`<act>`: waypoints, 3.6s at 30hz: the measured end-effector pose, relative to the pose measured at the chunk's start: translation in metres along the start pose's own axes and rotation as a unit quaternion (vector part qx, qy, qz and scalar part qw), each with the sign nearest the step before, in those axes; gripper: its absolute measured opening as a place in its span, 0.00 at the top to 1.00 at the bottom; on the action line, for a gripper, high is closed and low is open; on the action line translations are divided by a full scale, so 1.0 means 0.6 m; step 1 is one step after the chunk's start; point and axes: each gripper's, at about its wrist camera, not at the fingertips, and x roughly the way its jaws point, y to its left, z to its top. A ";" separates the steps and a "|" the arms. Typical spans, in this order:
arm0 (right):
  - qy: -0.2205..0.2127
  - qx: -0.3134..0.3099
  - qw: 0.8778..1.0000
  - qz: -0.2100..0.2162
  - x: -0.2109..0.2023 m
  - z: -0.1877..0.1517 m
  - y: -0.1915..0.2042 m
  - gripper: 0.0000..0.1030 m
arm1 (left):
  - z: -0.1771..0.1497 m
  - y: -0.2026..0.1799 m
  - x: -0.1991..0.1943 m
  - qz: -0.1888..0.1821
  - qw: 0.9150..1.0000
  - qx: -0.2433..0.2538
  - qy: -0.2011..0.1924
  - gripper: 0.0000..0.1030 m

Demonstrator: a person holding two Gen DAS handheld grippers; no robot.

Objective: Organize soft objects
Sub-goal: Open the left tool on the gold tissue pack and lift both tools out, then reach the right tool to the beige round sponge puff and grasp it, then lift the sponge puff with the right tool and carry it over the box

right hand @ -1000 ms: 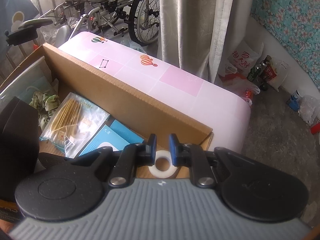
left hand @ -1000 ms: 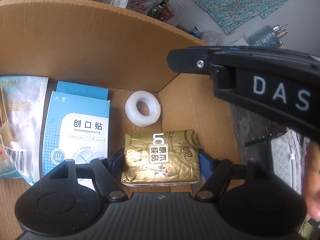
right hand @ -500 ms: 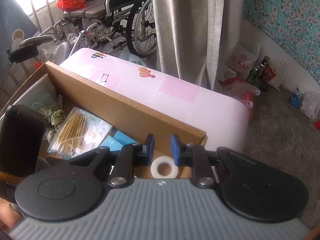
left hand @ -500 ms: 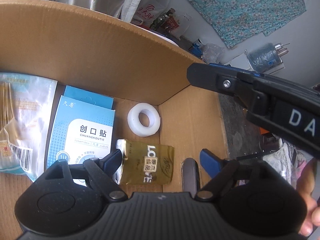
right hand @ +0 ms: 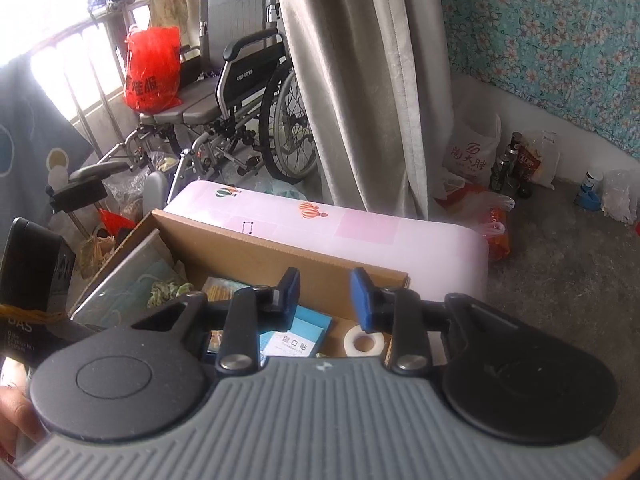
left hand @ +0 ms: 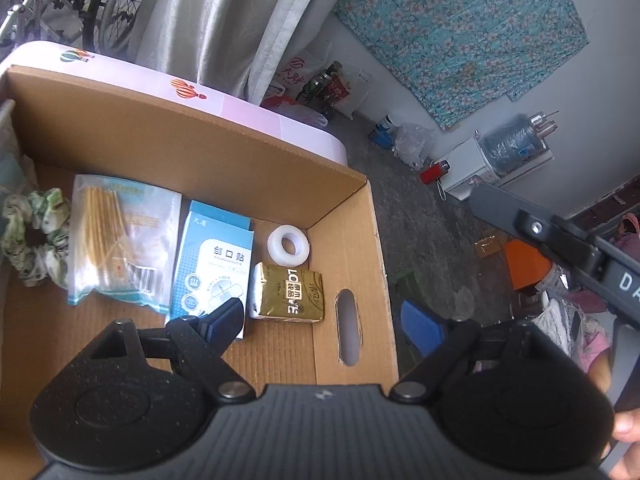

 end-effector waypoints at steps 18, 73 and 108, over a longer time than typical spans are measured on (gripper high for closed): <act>-0.068 0.061 0.990 0.105 -0.352 -0.344 0.144 0.43 | -0.344 0.031 -0.319 0.100 0.986 0.116 -0.065 0.12; 0.245 0.008 0.962 0.125 -0.112 -0.607 0.334 0.89 | -0.612 0.056 -0.129 0.178 0.938 0.297 0.035 0.38; 0.113 0.062 0.984 0.121 -0.242 -0.565 0.261 0.78 | -0.578 0.070 -0.164 0.152 0.966 0.208 0.022 0.66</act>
